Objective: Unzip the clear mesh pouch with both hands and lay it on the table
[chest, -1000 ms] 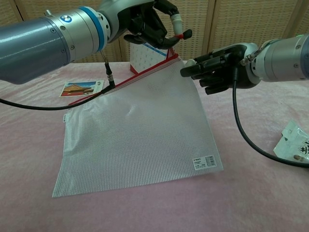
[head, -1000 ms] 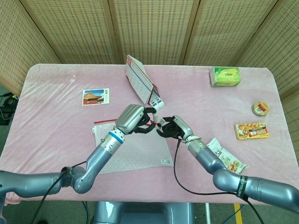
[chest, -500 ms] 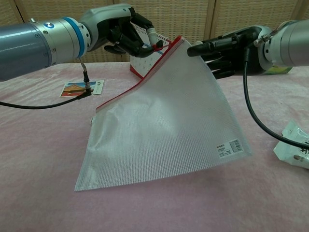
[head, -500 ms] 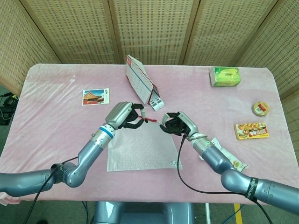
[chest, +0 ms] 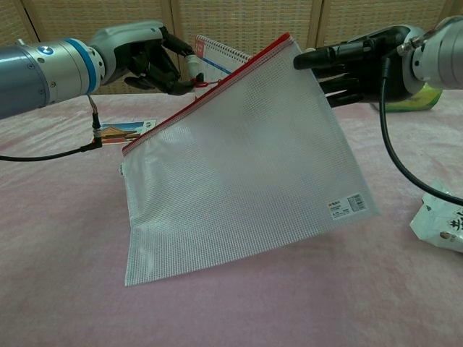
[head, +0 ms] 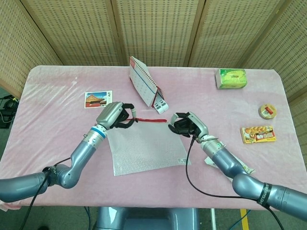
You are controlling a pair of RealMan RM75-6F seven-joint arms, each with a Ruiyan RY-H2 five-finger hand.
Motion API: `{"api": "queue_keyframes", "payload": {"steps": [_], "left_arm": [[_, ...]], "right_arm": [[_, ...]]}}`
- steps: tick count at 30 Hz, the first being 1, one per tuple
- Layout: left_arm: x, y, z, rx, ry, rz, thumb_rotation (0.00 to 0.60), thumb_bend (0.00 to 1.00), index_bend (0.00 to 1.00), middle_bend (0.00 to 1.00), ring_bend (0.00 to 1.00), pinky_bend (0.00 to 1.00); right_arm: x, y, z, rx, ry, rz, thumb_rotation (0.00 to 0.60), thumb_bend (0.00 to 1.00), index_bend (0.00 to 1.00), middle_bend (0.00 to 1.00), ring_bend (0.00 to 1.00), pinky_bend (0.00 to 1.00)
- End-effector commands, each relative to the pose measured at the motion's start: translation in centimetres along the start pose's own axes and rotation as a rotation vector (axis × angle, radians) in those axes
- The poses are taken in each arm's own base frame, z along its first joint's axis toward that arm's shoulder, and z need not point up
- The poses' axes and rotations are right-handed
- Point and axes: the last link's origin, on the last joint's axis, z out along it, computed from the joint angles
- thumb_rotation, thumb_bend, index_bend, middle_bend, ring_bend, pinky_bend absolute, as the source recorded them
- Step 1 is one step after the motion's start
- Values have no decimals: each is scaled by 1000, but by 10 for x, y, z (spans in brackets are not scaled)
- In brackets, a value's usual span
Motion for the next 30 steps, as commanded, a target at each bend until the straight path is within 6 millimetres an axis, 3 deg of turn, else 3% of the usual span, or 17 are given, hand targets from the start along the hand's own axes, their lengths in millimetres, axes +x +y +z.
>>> {"api": "queue_keyframes", "payload": {"steps": [1, 5, 6, 14, 30], "left_arm": [[7, -14, -3, 26, 8, 30, 600, 640, 858, 1000, 928, 1000], [18, -35, -10, 59, 20, 85, 600, 641, 858, 1000, 928, 1000], [27, -53, -16, 100, 29, 119, 600, 641, 858, 1000, 928, 1000], [47, -85, -35, 150, 44, 139, 600, 641, 858, 1000, 928, 1000], [63, -121, -50, 208, 62, 138, 600, 641, 858, 1000, 928, 1000]], "right_arm": [[6, -1, -1, 5, 18, 6, 600, 871, 828, 979, 984, 1000], [17, 0, -2, 12, 55, 30, 600, 874, 832, 981, 984, 1000], [26, 1, -4, 14, 83, 43, 600, 874, 833, 981, 984, 1000], [39, 7, -13, 17, 108, 58, 600, 883, 833, 983, 984, 1000], [49, 11, -14, 19, 134, 57, 600, 885, 833, 986, 989, 1000]]}}
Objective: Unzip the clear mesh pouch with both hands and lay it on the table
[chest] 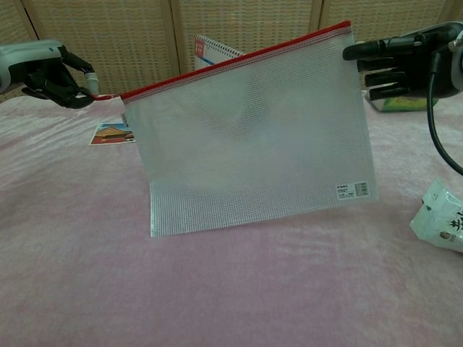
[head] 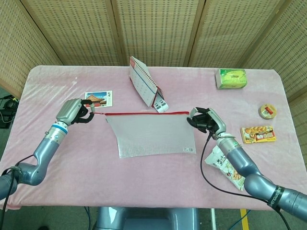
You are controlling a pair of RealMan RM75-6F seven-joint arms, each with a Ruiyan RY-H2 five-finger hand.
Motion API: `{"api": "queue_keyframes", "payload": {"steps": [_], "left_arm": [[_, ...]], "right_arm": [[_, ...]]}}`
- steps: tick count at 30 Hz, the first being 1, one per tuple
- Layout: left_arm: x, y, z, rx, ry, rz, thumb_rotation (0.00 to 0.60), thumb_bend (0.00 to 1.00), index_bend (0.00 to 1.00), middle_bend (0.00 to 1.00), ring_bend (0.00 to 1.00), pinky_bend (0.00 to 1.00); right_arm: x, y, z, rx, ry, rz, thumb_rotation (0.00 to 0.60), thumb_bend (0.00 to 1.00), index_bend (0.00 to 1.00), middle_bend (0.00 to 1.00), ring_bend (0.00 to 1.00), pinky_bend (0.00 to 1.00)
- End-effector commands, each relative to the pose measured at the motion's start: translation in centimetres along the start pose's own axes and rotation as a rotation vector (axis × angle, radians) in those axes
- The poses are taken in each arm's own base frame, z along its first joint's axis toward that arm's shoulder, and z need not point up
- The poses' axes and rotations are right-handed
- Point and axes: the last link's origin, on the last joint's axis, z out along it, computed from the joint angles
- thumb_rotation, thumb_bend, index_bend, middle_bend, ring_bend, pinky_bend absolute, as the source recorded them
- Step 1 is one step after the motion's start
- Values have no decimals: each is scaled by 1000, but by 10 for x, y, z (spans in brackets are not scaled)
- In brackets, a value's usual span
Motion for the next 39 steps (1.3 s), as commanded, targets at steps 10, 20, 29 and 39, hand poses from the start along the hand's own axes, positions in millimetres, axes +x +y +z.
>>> {"api": "queue_keyframes", "payload": {"steps": [10, 20, 29, 39], "left_arm": [[3, -7, -2, -11, -14, -26, 600, 0, 0, 1000, 928, 1000], [31, -21, -34, -35, 122, 63, 600, 0, 0, 987, 899, 998], [41, -38, -116, 54, 275, 301, 600, 0, 0, 0, 0, 0], [31, -48, -204, 150, 268, 303, 600, 0, 0, 0, 0, 0]], "right_arm": [[3, 3, 1, -23, -30, -184, 600, 2, 91, 964, 985, 1000], [24, 14, -30, 102, 92, -575, 600, 0, 65, 941, 970, 1000], [68, 61, -96, 357, 283, -1442, 600, 0, 119, 192, 213, 261], [94, 86, -160, 257, 455, -1600, 600, 0, 48, 0, 0, 0]]}}
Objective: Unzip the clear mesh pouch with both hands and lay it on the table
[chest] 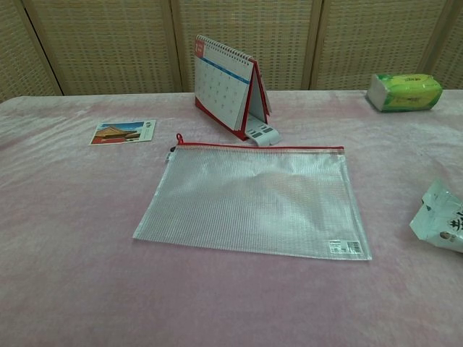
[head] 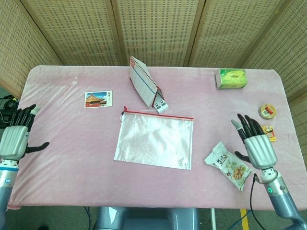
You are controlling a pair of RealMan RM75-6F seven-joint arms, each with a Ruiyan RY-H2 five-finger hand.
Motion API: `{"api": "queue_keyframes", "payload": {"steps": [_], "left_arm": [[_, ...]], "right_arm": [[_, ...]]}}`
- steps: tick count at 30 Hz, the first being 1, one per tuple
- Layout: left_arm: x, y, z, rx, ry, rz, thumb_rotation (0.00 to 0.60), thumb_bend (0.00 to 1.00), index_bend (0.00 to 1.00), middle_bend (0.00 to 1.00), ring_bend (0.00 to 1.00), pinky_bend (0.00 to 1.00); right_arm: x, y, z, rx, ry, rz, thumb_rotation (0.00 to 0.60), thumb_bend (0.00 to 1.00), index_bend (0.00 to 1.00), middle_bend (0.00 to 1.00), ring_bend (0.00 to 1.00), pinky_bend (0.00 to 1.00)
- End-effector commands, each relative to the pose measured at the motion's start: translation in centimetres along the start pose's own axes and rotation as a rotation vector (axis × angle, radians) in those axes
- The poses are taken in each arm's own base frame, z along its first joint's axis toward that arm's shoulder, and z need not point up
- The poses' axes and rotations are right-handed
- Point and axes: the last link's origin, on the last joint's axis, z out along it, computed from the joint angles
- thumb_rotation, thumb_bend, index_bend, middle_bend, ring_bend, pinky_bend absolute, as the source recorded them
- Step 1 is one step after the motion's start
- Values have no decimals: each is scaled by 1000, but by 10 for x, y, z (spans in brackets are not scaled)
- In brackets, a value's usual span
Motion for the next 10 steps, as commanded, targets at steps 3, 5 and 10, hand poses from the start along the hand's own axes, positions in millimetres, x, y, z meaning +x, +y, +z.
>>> {"api": "queue_keyframes", "payload": {"steps": [3, 5, 10], "left_arm": [[1, -6, -41, 8, -6, 9, 600, 0, 0, 0, 0, 0], [0, -7, -51, 1, -7, 9, 600, 0, 0, 0, 0, 0], [-2, -6, -70, -8, -7, 0, 600, 0, 0, 0, 0, 0]], "right_arm": [[0, 7, -38, -84, -15, -16, 600, 0, 48, 0, 0, 0], [1, 7, -45, -105, -11, 3, 600, 0, 48, 0, 0, 0], [3, 10, -56, -141, 0, 42, 600, 0, 48, 0, 0, 0]]}}
